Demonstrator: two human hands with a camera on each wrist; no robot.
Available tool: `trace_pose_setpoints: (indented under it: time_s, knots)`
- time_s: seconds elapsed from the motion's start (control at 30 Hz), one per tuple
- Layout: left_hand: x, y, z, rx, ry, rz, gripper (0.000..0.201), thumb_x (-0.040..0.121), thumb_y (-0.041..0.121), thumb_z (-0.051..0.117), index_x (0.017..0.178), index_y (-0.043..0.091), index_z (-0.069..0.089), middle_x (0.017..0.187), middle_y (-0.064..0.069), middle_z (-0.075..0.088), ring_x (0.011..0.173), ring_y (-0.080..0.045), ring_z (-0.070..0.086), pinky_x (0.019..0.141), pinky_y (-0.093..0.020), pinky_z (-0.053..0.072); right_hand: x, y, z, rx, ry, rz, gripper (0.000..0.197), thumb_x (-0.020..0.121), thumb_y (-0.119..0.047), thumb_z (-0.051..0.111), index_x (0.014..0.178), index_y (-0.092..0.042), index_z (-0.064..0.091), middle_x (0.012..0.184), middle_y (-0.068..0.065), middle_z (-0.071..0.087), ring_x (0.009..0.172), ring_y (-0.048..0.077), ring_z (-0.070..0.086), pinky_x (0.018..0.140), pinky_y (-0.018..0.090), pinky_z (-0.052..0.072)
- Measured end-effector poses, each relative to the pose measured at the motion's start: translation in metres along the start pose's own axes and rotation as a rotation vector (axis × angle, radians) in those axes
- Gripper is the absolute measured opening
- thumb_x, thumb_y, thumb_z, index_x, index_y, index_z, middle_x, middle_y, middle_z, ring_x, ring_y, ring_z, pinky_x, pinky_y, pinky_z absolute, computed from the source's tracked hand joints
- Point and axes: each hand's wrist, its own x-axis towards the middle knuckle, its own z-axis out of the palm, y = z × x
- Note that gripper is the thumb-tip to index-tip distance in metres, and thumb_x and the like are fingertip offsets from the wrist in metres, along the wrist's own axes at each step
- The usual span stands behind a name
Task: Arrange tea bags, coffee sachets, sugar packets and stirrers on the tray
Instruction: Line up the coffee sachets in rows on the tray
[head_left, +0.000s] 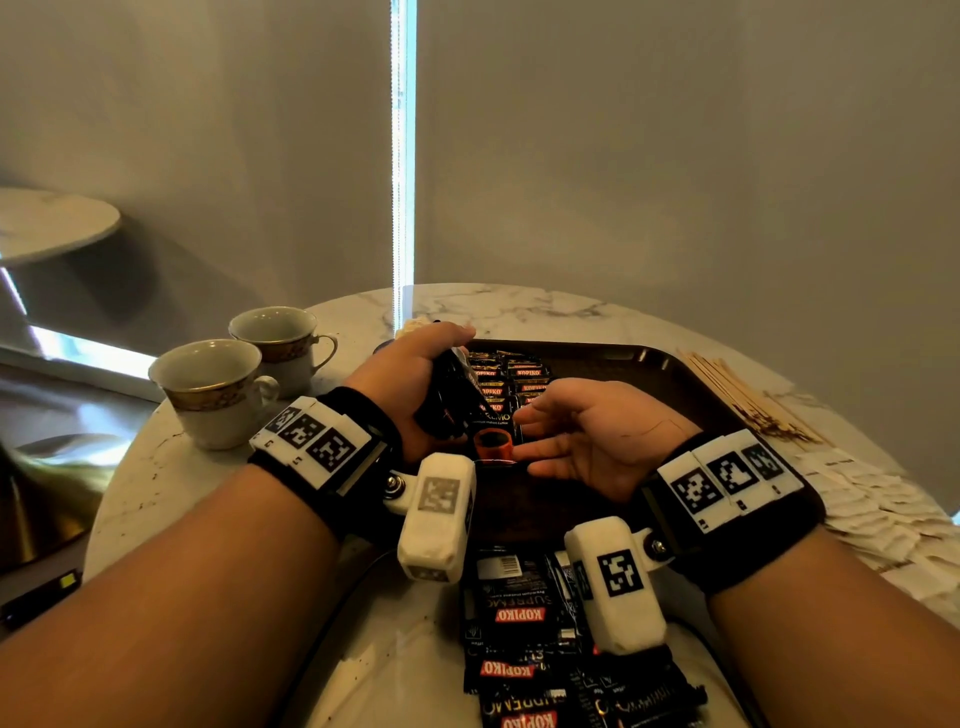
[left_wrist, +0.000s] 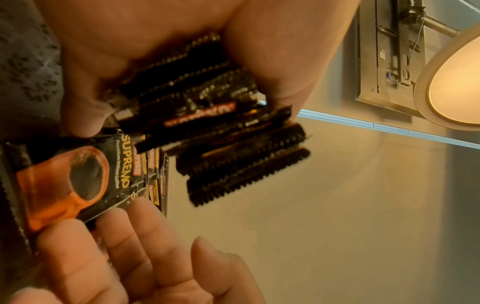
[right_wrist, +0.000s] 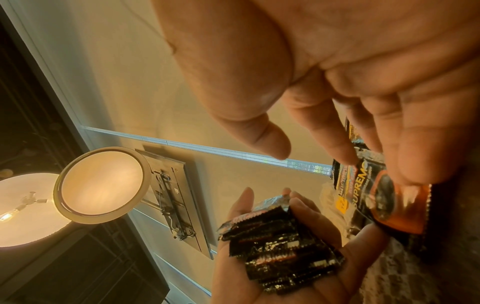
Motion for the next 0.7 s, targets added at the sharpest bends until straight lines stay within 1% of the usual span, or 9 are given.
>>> trace_pose_setpoints:
  time_s: [0.07, 0.2, 0.3, 0.37, 0.4, 0.47, 0.53, 0.63, 0.7]
  knots:
    - [0.001, 0.0, -0.001, -0.019, 0.012, -0.016, 0.029, 0.096, 0.034, 0.059, 0.109, 0.009, 0.059, 0.082, -0.018, 0.074, 0.065, -0.033, 0.073, 0.051, -0.04, 0.057, 0.0, -0.001, -0.001, 0.005, 0.022, -0.009, 0.03, 0.094, -0.015, 0.054, 0.116, 0.003, 0.064, 0.108, 0.016, 0.061, 0.083, 0.027, 0.071, 0.065, 0.031, 0.056]
    - [0.002, 0.0, -0.003, -0.037, -0.003, -0.013, 0.04, 0.094, 0.035, 0.06, 0.122, 0.005, 0.058, 0.112, -0.027, 0.071, 0.092, -0.042, 0.071, 0.072, -0.05, 0.059, -0.002, -0.004, -0.005, 0.014, 0.045, -0.033, 0.031, 0.093, -0.015, 0.055, 0.116, 0.004, 0.065, 0.11, 0.018, 0.058, 0.093, 0.03, 0.065, 0.071, 0.033, 0.053]
    - [0.0, 0.003, -0.005, -0.054, -0.009, -0.002, 0.037, 0.095, 0.036, 0.059, 0.115, 0.005, 0.059, 0.098, -0.024, 0.073, 0.079, -0.039, 0.074, 0.061, -0.047, 0.059, -0.004, -0.007, -0.01, 0.029, 0.056, -0.068, 0.033, 0.094, -0.016, 0.052, 0.119, 0.001, 0.065, 0.109, 0.016, 0.058, 0.089, 0.028, 0.062, 0.069, 0.032, 0.051]
    - [0.002, 0.004, -0.007, -0.086, -0.008, 0.007, 0.048, 0.092, 0.039, 0.063, 0.125, 0.005, 0.058, 0.101, -0.022, 0.074, 0.081, -0.039, 0.074, 0.065, -0.048, 0.058, -0.005, -0.009, -0.014, 0.06, 0.05, -0.103, 0.03, 0.097, -0.016, 0.048, 0.117, -0.001, 0.065, 0.107, 0.015, 0.059, 0.083, 0.025, 0.061, 0.065, 0.031, 0.051]
    - [0.002, 0.005, -0.007, -0.108, 0.0, 0.021, 0.049, 0.092, 0.04, 0.064, 0.127, 0.006, 0.056, 0.098, -0.021, 0.074, 0.077, -0.038, 0.074, 0.065, -0.047, 0.058, -0.006, -0.01, -0.016, 0.079, 0.043, -0.127, 0.028, 0.098, -0.014, 0.048, 0.116, -0.003, 0.065, 0.105, 0.014, 0.059, 0.081, 0.023, 0.061, 0.064, 0.031, 0.052]
    - [0.001, 0.006, -0.005, -0.163, 0.01, 0.072, 0.038, 0.094, 0.041, 0.063, 0.119, 0.013, 0.055, 0.087, -0.015, 0.07, 0.064, -0.031, 0.072, 0.058, -0.042, 0.057, -0.008, -0.012, -0.021, 0.12, 0.024, -0.189, 0.023, 0.098, -0.007, 0.049, 0.114, -0.005, 0.064, 0.097, 0.012, 0.063, 0.073, 0.02, 0.061, 0.056, 0.029, 0.054]
    - [0.0, 0.007, -0.001, -0.193, -0.019, 0.1, 0.031, 0.096, 0.041, 0.061, 0.114, 0.016, 0.055, 0.092, -0.013, 0.067, 0.064, -0.029, 0.071, 0.058, -0.04, 0.057, -0.012, -0.014, -0.025, 0.153, -0.014, -0.252, 0.023, 0.095, 0.001, 0.051, 0.111, -0.007, 0.065, 0.086, 0.008, 0.067, 0.065, 0.016, 0.061, 0.046, 0.026, 0.051]
    - [-0.006, 0.005, 0.007, -0.215, -0.118, 0.115, 0.031, 0.099, 0.039, 0.055, 0.116, 0.013, 0.055, 0.091, -0.014, 0.069, 0.07, -0.029, 0.071, 0.059, -0.039, 0.059, -0.019, -0.016, -0.029, 0.149, -0.087, -0.328, 0.033, 0.09, 0.01, 0.053, 0.107, -0.013, 0.071, 0.084, 0.005, 0.068, 0.063, 0.012, 0.063, 0.048, 0.024, 0.049]
    - [-0.009, 0.001, 0.013, -0.238, -0.19, 0.103, 0.034, 0.1, 0.038, 0.052, 0.11, 0.006, 0.058, 0.091, -0.017, 0.068, 0.07, -0.029, 0.071, 0.059, -0.036, 0.059, -0.022, -0.016, -0.028, 0.14, -0.133, -0.366, 0.042, 0.088, 0.016, 0.051, 0.104, -0.015, 0.073, 0.08, 0.002, 0.067, 0.062, 0.011, 0.064, 0.047, 0.023, 0.048]
